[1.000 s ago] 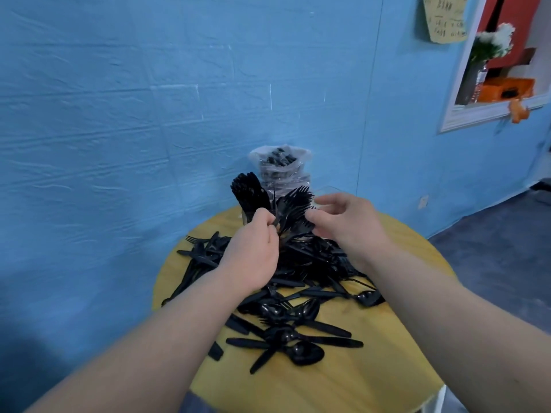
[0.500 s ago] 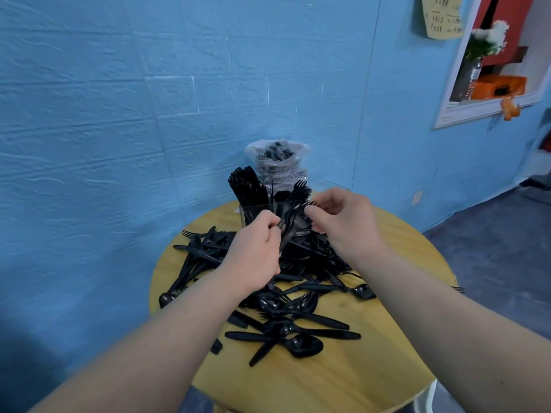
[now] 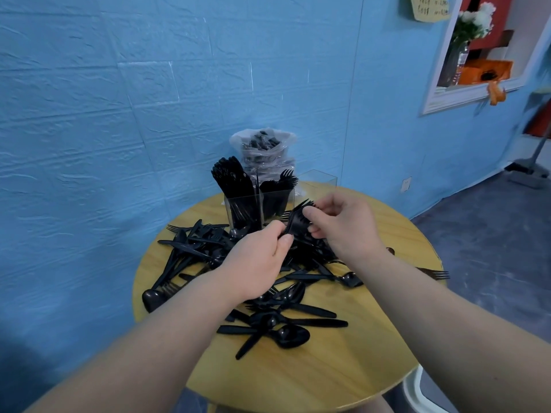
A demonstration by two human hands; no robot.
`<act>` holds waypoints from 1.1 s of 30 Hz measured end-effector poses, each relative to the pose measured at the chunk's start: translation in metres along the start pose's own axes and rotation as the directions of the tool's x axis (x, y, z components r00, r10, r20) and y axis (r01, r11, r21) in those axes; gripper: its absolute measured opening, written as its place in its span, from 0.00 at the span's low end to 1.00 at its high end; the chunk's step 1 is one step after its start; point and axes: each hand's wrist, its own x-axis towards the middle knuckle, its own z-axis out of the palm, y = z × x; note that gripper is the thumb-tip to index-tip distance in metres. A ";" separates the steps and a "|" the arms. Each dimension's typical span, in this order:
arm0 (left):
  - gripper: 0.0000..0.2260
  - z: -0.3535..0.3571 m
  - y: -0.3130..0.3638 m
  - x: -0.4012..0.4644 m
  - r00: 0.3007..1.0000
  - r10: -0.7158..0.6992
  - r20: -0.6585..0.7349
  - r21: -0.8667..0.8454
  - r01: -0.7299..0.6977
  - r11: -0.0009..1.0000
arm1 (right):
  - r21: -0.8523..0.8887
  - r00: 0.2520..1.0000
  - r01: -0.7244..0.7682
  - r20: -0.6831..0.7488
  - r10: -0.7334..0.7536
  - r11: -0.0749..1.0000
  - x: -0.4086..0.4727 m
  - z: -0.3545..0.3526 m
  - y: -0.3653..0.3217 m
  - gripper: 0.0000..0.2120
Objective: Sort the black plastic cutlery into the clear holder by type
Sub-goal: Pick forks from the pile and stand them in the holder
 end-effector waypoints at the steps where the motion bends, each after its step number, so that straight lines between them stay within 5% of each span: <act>1: 0.09 0.005 0.001 0.002 1.000 -0.004 0.005 0.009 0.004 1.000 | -0.033 1.000 -0.001 0.004 0.002 0.999 -0.002 -0.005 0.004 0.05; 7: 0.08 0.033 0.015 0.016 1.000 0.021 0.004 0.111 -0.021 0.994 | -0.417 0.989 -0.021 -0.143 -0.043 0.909 -0.014 -0.081 0.037 0.06; 10: 0.10 0.045 0.025 0.025 0.999 0.038 -0.005 0.154 -0.037 0.987 | -0.753 0.983 -0.133 -0.182 -0.010 0.644 -0.012 -0.136 0.067 0.09; 13: 0.11 0.060 0.033 0.034 1.000 0.023 0.021 0.163 -0.026 0.986 | -0.860 0.968 -0.229 -0.151 0.200 0.456 -0.015 -0.163 0.092 0.17; 19: 0.12 0.087 0.054 0.045 0.995 0.020 0.094 0.237 -0.042 0.971 | -0.851 0.967 -0.195 -0.083 0.241 0.489 -0.016 -0.165 0.104 0.14; 27: 0.11 0.094 0.054 0.046 0.999 0.048 -0.013 0.239 -0.043 0.970 | -0.528 0.952 -0.304 -0.133 0.276 0.793 -0.017 -0.163 0.092 0.06; 33: 0.10 0.089 0.053 0.044 0.995 0.075 -0.070 0.235 -0.057 0.970 | -0.796 0.951 -0.168 0.025 0.309 0.581 -0.020 -0.149 0.093 0.16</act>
